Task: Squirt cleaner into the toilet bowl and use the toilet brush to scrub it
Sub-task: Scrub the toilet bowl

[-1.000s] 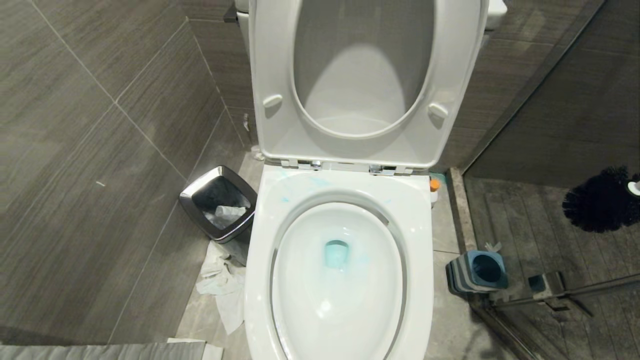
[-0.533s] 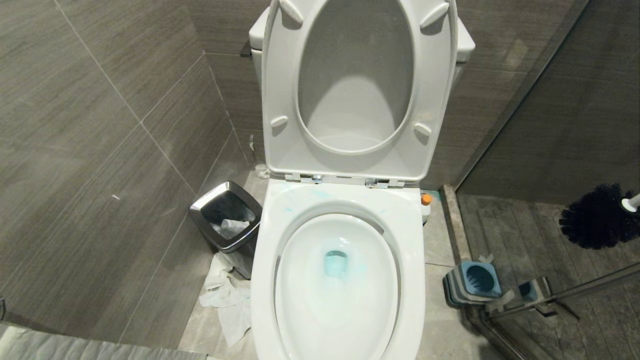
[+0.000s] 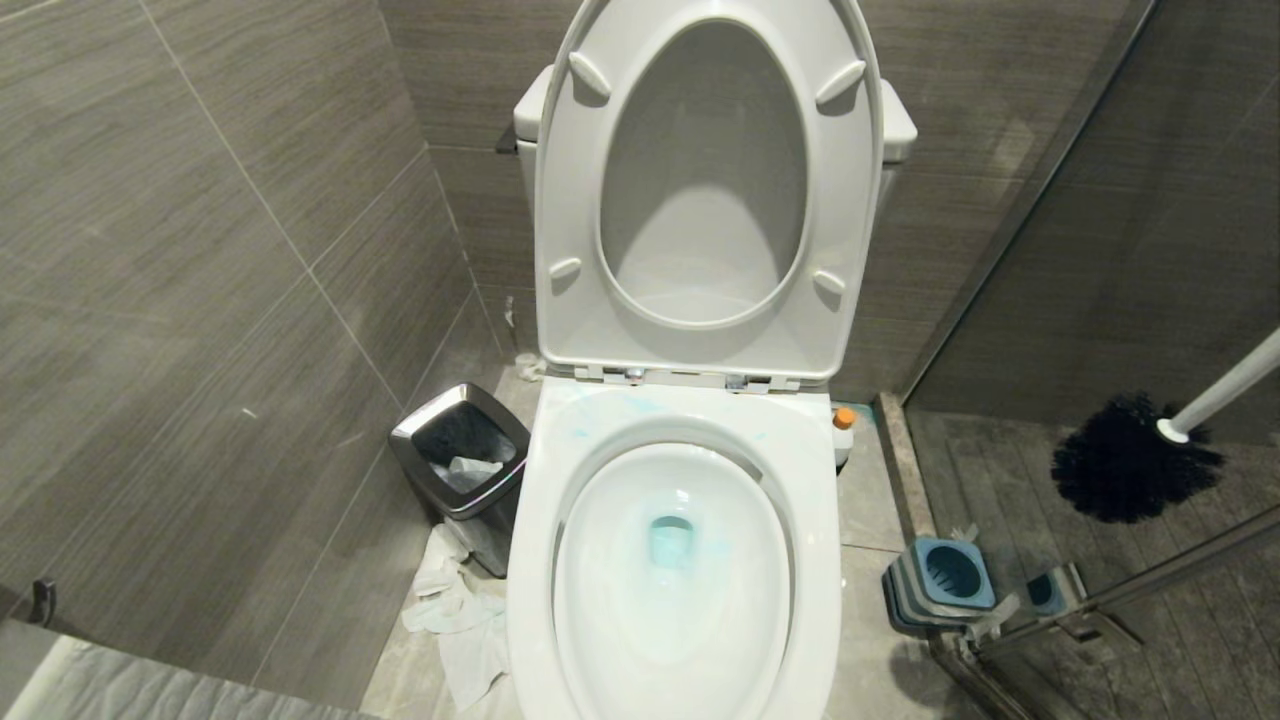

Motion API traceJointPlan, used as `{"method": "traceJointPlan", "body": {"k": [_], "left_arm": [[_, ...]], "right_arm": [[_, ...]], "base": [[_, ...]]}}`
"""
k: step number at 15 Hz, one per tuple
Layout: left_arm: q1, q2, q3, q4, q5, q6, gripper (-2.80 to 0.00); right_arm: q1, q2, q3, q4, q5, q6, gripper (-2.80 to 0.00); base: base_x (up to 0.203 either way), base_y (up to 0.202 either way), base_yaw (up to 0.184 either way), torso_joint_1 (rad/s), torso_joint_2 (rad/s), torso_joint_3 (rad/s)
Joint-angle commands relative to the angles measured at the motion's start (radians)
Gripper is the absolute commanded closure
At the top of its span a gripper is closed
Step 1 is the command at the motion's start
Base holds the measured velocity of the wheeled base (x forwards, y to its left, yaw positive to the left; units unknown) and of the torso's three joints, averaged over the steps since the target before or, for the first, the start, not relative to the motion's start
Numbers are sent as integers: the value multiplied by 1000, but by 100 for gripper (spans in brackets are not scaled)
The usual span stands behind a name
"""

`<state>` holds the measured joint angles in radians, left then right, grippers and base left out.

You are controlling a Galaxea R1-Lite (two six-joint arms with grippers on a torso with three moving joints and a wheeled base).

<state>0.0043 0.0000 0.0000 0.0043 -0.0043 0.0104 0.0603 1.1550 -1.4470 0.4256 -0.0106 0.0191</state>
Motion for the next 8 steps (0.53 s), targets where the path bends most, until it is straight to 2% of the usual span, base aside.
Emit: {"method": "traceJointPlan", "body": {"k": [1,4,8], "left_arm": [[0,2,2,0,0,0,0],[0,2,2,0,0,0,0],[0,2,2,0,0,0,0]], "right_arm": [[147,67,3,-29,-104,8,0],[424,158,3,-90,-321,22,0],[722,291,-39,-110,-502,57,0]], "base": [[0,0,0,0,0,0],[0,0,0,0,0,0],[0,0,0,0,0,0]]}}
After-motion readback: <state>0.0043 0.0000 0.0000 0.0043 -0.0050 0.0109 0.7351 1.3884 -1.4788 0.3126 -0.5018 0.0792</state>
